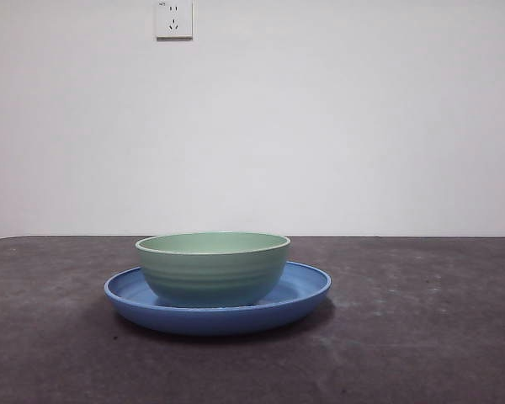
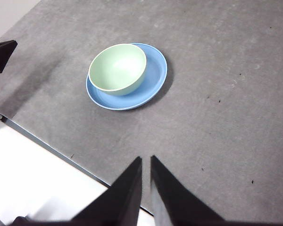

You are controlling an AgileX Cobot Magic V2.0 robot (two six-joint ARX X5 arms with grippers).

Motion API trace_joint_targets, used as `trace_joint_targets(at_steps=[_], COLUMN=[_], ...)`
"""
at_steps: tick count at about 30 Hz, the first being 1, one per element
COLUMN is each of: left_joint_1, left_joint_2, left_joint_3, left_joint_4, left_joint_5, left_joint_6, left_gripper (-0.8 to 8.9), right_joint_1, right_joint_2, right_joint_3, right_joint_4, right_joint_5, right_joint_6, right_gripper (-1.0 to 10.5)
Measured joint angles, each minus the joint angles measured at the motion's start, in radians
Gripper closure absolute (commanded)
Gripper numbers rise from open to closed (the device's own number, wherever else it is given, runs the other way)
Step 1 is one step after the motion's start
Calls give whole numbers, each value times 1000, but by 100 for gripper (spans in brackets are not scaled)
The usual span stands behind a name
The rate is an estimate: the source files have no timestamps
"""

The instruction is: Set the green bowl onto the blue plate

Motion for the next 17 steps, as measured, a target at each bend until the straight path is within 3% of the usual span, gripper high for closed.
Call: trace_joint_targets(at_steps=[5, 8, 13, 17], left_joint_1=[0, 0, 0, 0], left_joint_2=[0, 0, 0, 0], left_joint_3=[0, 0, 0, 0], left_joint_4=[0, 0, 0, 0], left_joint_5=[0, 0, 0, 0], left_joint_6=[0, 0, 0, 0], left_gripper=[782, 782, 782, 782], right_joint_1=[-16, -93, -229, -283], right_joint_2=[-3, -49, -210, -327], right_joint_3=[-1, -51, -316, -603], right_joint_4=[5, 134, 530, 902], right_joint_5=[7, 30, 43, 66], right_joint_6=[-5, -62, -151, -180], right_gripper=[920, 920, 920, 920])
